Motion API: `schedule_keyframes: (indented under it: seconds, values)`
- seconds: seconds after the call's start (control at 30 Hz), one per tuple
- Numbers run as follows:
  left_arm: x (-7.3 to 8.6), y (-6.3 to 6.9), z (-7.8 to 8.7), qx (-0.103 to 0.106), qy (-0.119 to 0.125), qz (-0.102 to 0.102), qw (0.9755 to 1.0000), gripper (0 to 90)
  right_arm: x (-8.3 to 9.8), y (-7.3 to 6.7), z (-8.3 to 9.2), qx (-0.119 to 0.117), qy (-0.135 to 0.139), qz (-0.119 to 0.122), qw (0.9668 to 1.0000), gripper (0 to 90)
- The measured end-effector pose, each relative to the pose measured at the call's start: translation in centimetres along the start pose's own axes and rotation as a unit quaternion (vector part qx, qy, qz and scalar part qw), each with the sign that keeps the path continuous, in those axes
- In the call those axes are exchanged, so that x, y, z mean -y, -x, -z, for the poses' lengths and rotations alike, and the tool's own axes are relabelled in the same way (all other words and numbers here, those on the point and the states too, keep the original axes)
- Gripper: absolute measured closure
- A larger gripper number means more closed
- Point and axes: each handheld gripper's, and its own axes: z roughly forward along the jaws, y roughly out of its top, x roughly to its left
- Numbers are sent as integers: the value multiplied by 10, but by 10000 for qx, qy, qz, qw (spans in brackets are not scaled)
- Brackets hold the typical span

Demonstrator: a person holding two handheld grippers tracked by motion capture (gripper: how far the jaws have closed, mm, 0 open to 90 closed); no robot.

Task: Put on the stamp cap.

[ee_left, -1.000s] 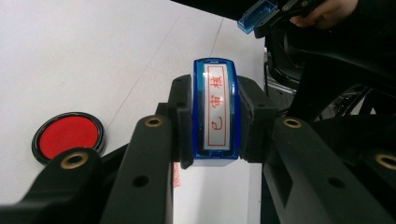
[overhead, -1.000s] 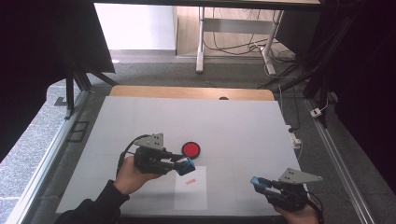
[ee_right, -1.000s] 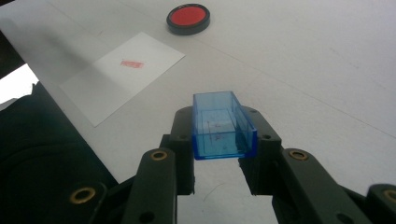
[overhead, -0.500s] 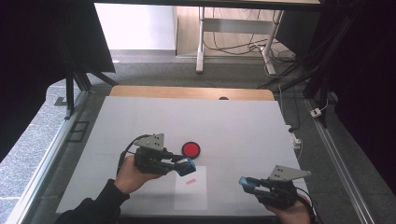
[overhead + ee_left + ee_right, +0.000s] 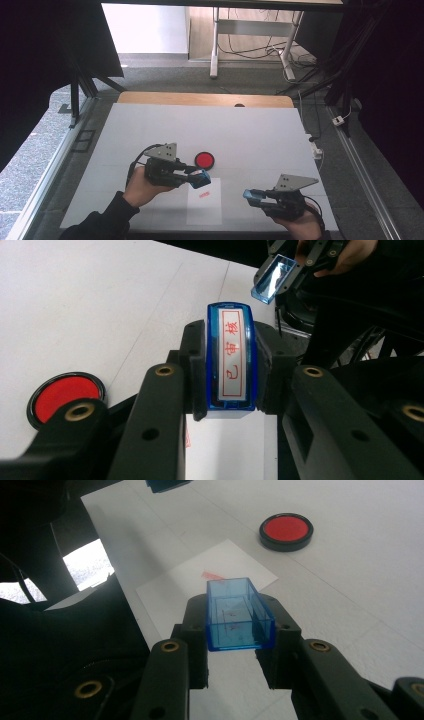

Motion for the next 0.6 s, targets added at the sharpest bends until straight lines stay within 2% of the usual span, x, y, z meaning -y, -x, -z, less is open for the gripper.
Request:
schedule_keyframes:
  seconds: [0.07, 0.2, 0.43, 0.6]
  values:
    - [0, 0, -1, -5, 4, -21, 10000, 702, -2, 0, -3, -136, 57, -61, 9999, 683]
    - [-1, 1, -1, -10, 6, -79, 10000, 703, -5, -1, -9, -262, 124, -37, 9996, 683]
    - [-1, 2, -1, 24, 38, -159, 9999, 703, -15, -4, -23, -419, 113, 209, 9988, 683]
    - [-2, 3, 0, 27, 30, -279, 9996, 703, -22, -6, -36, -623, 46, 338, 9975, 683]
